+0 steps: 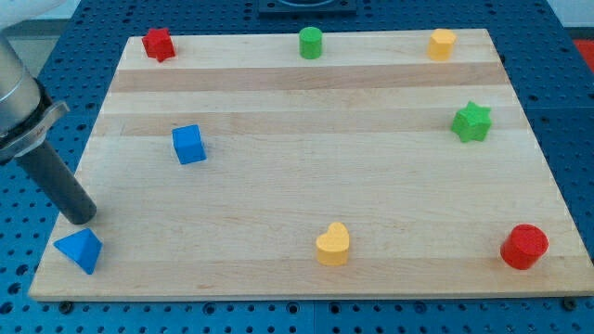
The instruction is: Push the blue triangle to the left bottom corner of the blue cube
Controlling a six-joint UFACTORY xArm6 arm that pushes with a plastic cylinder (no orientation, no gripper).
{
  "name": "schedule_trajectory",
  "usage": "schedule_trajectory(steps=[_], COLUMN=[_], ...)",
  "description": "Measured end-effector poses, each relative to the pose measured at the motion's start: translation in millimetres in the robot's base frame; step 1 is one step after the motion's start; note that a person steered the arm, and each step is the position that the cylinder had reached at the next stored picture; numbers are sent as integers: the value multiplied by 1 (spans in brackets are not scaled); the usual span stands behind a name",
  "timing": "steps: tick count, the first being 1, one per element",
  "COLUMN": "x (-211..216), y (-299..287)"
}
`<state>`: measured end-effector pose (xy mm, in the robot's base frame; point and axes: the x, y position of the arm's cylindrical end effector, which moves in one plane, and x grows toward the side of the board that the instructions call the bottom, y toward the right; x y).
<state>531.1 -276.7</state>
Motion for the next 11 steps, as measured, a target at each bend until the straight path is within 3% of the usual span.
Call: schedule_trajectory(steps=[2, 4, 6, 11], x=[14, 85, 48, -31], y=[-27, -23, 37, 38])
